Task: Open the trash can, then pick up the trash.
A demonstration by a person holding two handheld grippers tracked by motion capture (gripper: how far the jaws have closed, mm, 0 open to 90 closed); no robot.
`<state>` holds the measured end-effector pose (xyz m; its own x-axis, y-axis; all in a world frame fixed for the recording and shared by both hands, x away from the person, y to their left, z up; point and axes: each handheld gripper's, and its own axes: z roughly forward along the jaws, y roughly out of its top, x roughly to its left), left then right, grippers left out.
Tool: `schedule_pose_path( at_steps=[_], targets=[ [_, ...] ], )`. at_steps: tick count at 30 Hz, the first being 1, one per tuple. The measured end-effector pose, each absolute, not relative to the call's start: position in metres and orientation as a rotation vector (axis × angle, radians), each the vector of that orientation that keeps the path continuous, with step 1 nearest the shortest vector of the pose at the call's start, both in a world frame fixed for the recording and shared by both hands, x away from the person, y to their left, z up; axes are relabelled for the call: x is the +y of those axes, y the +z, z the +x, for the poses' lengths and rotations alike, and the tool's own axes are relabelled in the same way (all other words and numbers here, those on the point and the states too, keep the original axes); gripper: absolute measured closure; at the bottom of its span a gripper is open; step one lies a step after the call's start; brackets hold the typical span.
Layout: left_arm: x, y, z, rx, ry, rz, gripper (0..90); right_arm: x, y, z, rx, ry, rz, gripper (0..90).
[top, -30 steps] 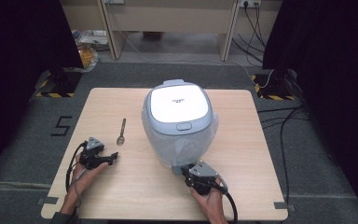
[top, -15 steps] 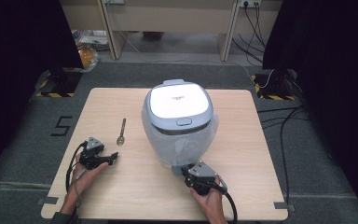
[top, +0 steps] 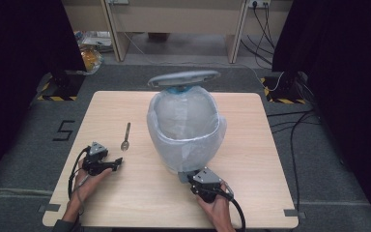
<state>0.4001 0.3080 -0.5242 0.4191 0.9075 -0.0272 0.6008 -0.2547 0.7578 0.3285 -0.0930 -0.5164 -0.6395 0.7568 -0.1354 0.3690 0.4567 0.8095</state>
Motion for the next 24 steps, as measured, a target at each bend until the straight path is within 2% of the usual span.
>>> schedule_pose_path(
  at_steps=[18,24],
  targets=[
    [0.3083,-0.5242,0.4003,1.282,0.556,1.968,25.5,-0.0942,-0.5163,0.3297,2.235,1.075,0.941,65.7],
    [0.3092,-0.5242,0.4011,1.296,0.553,1.963,22.7,-0.0946,-0.5161,0.3302,2.238,1.082,0.948,65.7]
  ],
)
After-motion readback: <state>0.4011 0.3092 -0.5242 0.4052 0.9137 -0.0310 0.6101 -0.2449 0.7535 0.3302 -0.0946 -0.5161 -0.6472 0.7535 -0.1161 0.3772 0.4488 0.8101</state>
